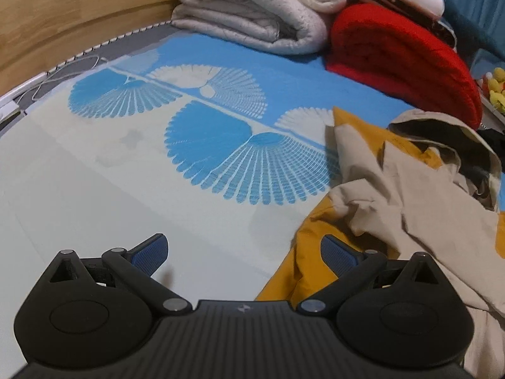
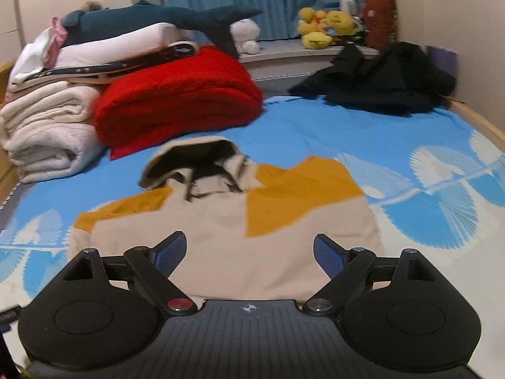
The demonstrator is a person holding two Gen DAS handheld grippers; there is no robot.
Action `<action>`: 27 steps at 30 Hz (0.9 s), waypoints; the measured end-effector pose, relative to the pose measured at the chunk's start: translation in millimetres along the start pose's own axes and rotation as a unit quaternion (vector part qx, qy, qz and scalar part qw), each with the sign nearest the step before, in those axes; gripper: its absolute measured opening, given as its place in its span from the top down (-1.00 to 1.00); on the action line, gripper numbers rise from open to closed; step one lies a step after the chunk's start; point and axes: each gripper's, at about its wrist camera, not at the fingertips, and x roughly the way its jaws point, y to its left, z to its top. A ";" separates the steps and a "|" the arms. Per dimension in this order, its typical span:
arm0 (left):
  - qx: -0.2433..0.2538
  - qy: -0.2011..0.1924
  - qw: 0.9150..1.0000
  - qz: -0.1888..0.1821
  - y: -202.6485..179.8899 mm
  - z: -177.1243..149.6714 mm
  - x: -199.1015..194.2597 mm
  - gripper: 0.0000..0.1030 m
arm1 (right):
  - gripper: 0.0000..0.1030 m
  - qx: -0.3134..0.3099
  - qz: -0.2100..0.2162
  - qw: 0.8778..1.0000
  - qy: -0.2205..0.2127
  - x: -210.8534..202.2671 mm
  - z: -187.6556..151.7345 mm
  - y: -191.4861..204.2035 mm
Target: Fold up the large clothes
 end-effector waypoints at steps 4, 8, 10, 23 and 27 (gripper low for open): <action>-0.039 0.020 0.999 0.024 18.1 3.3 12.2 -1.00 | -0.71 -0.006 0.050 0.999 0.000 36.8 37.5 24.5; -0.079 0.029 0.994 0.071 43.5 7.4 25.4 -1.00 | -0.71 0.018 0.082 0.996 -0.001 97.4 81.3 46.6; -0.080 0.028 0.992 0.098 51.3 9.2 31.2 -1.00 | -0.71 0.057 0.096 0.994 0.017 136.2 99.6 51.4; -0.063 0.047 0.994 0.070 50.3 7.4 42.1 -1.00 | -0.70 0.221 0.042 0.973 0.044 329.2 122.3 103.6; -0.058 0.033 0.997 0.036 36.6 12.0 30.3 -1.00 | -0.71 0.249 0.060 0.965 0.056 320.1 117.8 77.9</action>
